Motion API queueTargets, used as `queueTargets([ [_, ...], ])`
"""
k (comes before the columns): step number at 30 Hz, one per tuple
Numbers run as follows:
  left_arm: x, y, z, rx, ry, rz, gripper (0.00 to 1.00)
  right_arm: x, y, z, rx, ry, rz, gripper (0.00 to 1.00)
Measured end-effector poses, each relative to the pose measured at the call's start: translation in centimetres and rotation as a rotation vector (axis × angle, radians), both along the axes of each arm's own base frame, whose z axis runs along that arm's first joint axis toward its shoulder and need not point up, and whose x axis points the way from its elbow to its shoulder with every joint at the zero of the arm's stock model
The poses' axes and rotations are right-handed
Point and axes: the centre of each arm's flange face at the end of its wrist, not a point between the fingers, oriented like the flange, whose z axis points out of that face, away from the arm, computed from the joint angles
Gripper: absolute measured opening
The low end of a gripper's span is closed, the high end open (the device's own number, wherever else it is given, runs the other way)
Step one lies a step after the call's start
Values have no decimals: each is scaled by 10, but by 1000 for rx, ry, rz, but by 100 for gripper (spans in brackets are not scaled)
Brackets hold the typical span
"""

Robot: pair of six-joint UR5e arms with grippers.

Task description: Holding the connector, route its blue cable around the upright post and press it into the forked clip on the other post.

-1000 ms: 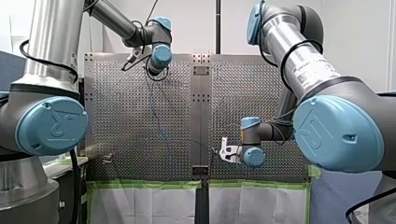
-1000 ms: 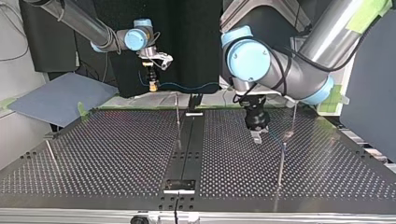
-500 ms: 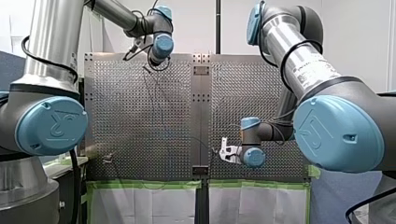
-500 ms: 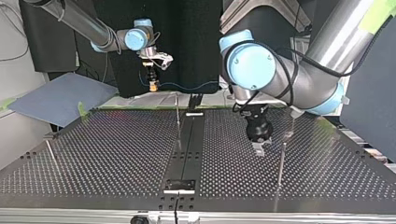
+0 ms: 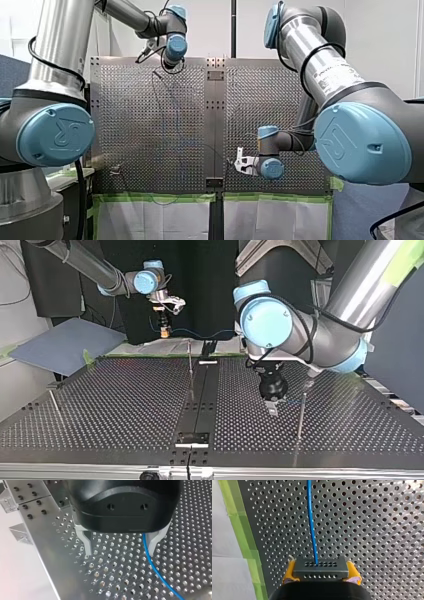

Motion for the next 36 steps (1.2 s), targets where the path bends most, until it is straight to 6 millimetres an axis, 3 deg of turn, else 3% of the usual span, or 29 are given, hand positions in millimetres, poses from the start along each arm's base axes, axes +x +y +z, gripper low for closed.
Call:
queueTargets([
  [7,17,-6,2,-11,9,-6,99,1,1,0,2,1,2,0],
  [20,43,6,36,-53,-48,-18,99,3,2,-1,-2,-1,6,0],
  [27,58,-3,28,-84,-23,-30,99,3,3,-1,-1,-1,7,0],
  [36,59,-2,9,-124,1,-27,99,3,3,-2,0,0,7,0],
])
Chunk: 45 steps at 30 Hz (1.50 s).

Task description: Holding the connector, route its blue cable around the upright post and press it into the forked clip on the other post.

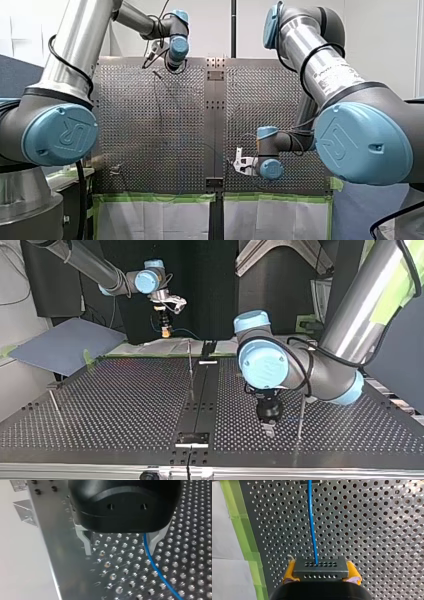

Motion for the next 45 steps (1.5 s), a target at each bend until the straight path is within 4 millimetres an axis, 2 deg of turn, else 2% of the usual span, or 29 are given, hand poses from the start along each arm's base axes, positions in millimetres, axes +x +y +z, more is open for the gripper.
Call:
queueTargets([
  [7,2,3,-24,0,8,-3,99,0,0,-1,1,2,0,0],
  [18,12,3,-80,37,106,33,99,0,1,-2,5,4,1,0],
  [27,11,3,-89,75,129,60,99,0,1,-2,4,4,0,0],
  [33,3,3,-103,136,157,83,99,-2,0,-3,5,4,-2,0],
  [38,-5,-4,-117,180,167,82,99,-2,0,-3,5,5,-2,0],
  [45,-11,-10,-126,210,176,74,99,-1,1,-4,8,6,0,0],
])
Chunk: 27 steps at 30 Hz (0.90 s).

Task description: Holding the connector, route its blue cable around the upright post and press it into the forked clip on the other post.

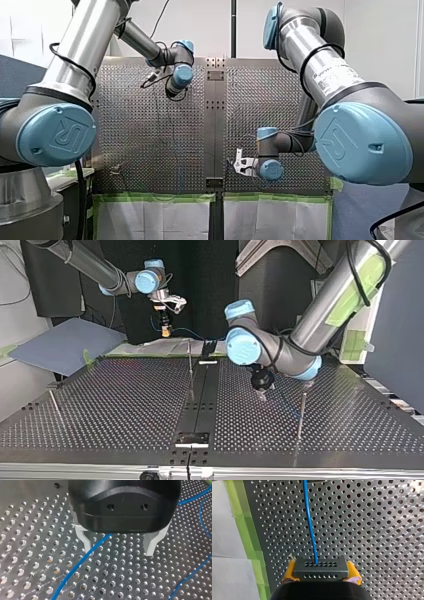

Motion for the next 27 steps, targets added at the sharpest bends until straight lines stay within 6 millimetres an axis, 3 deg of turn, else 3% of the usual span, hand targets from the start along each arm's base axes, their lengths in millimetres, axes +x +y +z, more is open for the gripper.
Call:
queueTargets([
  [7,-1,-9,-27,44,47,14,99,0,1,0,3,2,1,0],
  [14,-1,-16,-66,68,88,16,99,0,0,0,2,1,0,0],
  [22,0,-19,-91,96,127,24,99,-3,-3,0,-3,-2,-8,0],
  [27,-6,-25,-121,130,182,25,99,-4,-4,0,-4,-3,-10,0],
])
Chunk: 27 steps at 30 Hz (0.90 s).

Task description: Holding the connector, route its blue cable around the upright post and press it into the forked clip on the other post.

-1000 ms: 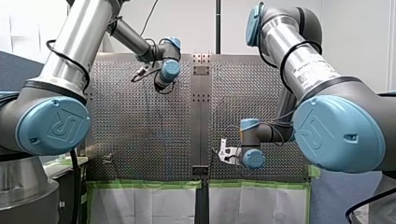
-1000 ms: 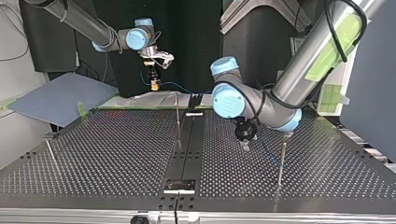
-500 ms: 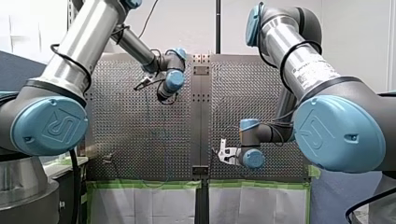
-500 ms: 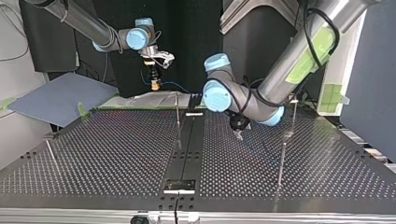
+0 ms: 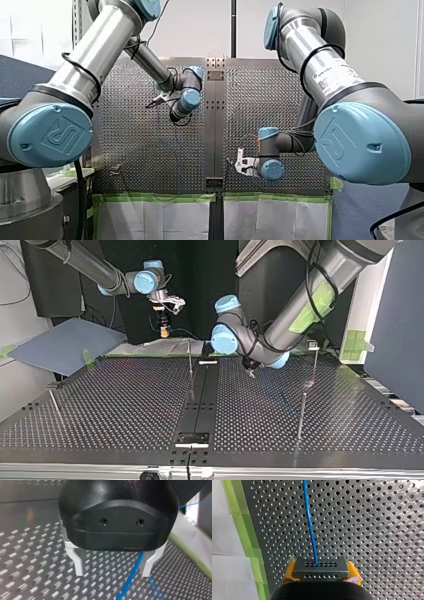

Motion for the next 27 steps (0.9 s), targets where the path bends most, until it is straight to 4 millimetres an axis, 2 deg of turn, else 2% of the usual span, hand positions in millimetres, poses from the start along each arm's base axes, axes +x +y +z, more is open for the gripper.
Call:
queueTargets([
  [4,-6,-2,-23,19,37,-3,99,0,0,0,0,-1,-1,0],
  [8,-10,-3,-32,23,49,-4,99,0,-1,0,-1,-1,-1,0],
  [27,-20,-3,-39,22,96,-4,99,-1,-1,0,-1,0,-1,0],
])
